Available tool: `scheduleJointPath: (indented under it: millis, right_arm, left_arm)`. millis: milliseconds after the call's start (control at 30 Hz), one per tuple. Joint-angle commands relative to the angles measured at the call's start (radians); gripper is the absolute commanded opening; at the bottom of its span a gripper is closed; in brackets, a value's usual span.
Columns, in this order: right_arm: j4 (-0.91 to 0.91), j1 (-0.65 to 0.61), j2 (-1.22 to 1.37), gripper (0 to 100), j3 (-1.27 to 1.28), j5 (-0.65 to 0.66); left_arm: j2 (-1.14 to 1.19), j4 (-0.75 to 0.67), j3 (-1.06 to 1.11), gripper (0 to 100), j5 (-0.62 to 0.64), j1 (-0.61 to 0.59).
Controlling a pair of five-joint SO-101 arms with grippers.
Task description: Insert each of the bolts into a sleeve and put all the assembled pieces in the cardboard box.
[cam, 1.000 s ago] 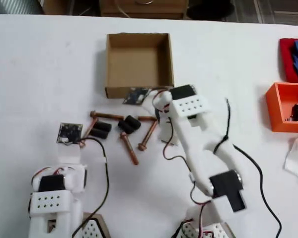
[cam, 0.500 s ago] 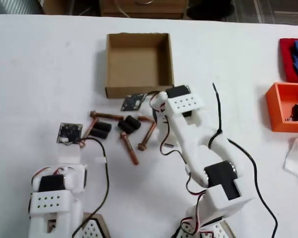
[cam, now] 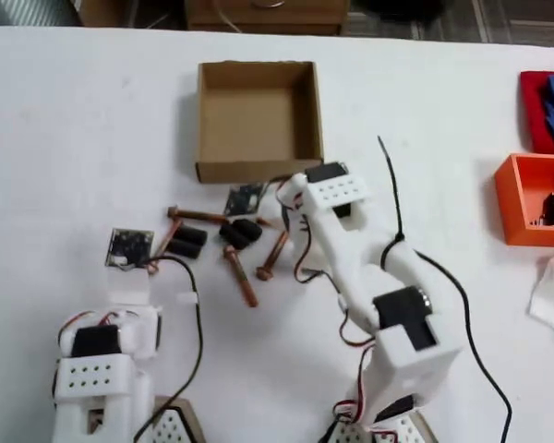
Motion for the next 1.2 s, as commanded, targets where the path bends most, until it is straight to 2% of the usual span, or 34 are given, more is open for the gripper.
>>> scheduleJointPath:
  millis: [0, 200, 267, 333, 433, 667, 800, 1000, 1167]
  right_arm:
    - [-0.025, -0.001, 0.033, 18.7, -0.038, 0.003]
    - [-0.050, 0.001, 0.058, 18.6, -0.038, 0.005]
    - [-0.050, 0.001, 0.058, 14.0, -0.038, 0.005]
    - [-0.048, 0.002, 0.058, 1.7, -0.038, -0.002]
    - [-0.030, 0.012, 0.050, 2.1, -0.037, -0.017]
    - [-0.027, 0.111, -0.074, 2.1, -0.031, -0.284]
    - [-0.108, 0.163, -0.257, 2.1, 0.166, -0.339]
    - [-0.484, 0.189, -0.585, 2.1, 0.654, -0.342]
    - [-0.476, 0.163, -0.650, 2.2, 0.733, -0.342]
  left_arm:
    - [-0.005, -0.012, -0.001, 3, 0.005, -0.008]
    - [-0.005, -0.012, -0.001, 3, 0.005, -0.008]
    - [-0.005, -0.012, -0.001, 3, 0.005, -0.008]
    - [-0.005, -0.012, -0.001, 3, 0.005, -0.008]
    - [-0.005, -0.012, -0.001, 3, 0.005, -0.008]
    - [-0.005, -0.012, -0.001, 3, 0.005, -0.008]
    - [-0.005, -0.012, -0.001, 3, 0.005, -0.008]
    - [-0.005, -0.012, -0.001, 3, 0.005, -0.008]
    - [-0.005, -0.012, -0.001, 3, 0.005, -0.008]
